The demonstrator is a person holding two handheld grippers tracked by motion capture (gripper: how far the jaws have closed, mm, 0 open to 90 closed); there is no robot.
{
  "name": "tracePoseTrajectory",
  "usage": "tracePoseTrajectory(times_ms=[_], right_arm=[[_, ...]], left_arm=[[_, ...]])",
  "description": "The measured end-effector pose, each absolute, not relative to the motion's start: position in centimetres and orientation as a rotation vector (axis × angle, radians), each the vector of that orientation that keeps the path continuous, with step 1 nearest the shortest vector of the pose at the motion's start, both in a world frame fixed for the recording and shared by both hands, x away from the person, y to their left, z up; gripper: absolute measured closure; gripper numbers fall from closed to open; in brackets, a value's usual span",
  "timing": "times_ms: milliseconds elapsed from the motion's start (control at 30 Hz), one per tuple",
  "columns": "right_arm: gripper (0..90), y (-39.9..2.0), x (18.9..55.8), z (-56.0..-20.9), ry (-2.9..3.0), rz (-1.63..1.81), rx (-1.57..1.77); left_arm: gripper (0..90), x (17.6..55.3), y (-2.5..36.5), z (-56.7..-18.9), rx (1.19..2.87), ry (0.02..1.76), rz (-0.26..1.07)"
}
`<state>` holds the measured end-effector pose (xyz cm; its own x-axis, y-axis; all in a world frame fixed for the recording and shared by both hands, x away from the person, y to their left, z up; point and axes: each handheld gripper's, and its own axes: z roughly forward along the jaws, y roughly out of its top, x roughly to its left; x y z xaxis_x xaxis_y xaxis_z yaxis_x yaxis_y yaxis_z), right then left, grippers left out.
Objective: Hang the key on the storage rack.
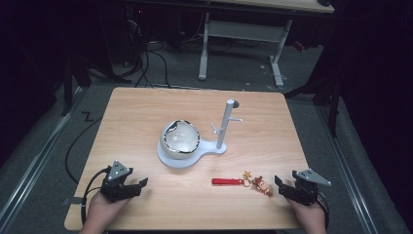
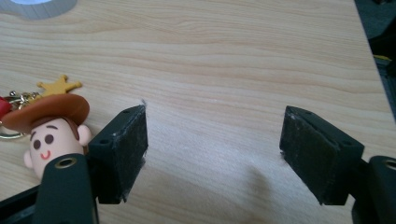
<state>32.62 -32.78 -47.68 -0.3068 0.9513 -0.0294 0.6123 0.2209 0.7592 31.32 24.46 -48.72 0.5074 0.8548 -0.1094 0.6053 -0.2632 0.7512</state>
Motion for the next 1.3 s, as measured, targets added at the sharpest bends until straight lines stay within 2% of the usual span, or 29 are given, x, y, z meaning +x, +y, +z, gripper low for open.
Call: tracePoseTrajectory(times_ms=[367, 467, 667, 1033, 1300], right_arm=[[18.3, -32.1, 32.2, -46.1, 1.985, 0.861, 1.455], [15.8, -31.5, 32.4, -46.2, 2.031, 0.848, 1.458], [14.8, -31.3, 32.6, -46.3, 2.046, 0.846, 1.48], [16.2, -30.5, 32.6, -45.6, 2.087, 0.881, 1.437], [15.6, -28.6, 32.6, -45.1, 2.157, 0.925, 1.317]], left_arm=[[25.7, 31.7, 24.8, -48.8, 1.967, 1.197, 0.404], [20.7, 31.6, 25.0, -48.7, 1.959, 1.214, 0.398], [16.6, 31.5, 25.0, -48.7, 1.959, 1.225, 0.38], [23.2, 31.4, 25.5, -48.5, 1.945, 1.228, 0.348], [24.9, 30.6, 26.3, -48.2, 1.928, 1.22, 0.39]])
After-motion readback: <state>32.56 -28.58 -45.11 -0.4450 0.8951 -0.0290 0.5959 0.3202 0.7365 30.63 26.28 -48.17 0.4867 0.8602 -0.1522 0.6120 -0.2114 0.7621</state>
